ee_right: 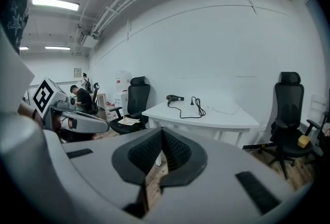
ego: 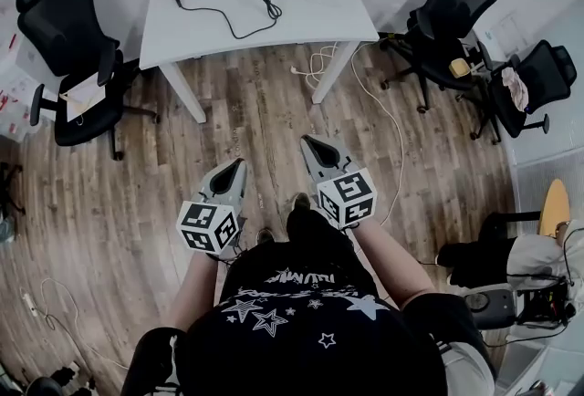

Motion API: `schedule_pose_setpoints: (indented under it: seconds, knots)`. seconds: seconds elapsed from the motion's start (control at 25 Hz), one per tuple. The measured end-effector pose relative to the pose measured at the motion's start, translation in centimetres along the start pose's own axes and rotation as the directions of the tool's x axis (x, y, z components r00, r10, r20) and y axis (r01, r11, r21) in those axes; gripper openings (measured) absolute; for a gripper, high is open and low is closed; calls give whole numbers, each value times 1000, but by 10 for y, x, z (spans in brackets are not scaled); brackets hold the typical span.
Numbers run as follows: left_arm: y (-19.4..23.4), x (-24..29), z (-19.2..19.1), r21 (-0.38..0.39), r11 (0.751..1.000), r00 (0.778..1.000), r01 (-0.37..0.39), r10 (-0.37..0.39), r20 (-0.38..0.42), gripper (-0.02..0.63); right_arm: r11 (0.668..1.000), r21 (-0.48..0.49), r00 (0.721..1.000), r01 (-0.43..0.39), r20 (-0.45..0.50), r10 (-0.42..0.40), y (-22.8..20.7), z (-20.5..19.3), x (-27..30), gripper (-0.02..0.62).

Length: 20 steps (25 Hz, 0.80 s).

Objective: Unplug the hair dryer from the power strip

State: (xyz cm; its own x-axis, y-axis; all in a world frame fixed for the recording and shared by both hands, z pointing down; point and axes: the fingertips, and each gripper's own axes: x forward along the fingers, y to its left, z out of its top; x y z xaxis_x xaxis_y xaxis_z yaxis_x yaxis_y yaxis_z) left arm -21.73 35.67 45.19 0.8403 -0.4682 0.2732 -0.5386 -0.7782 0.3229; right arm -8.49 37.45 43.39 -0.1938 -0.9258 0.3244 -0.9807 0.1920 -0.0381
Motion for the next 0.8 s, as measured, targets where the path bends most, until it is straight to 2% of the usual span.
schedule_pose_setpoints:
  seconds: [0.24,0.44,0.8]
  knots:
    - [22,12,2,-16,999,999,-34,34,-6,8,1000,14,1000,-1,5,1,-15,8,33,9]
    - [48,35,13,-26,996,996,-89,89,-2,8,999,7,999,-38,0,38,-34,14,74,9]
    - [80,111,62,-27,989,989,-143,144,18,8,996,-4,996,-91,15,91,-104,50,140,9]
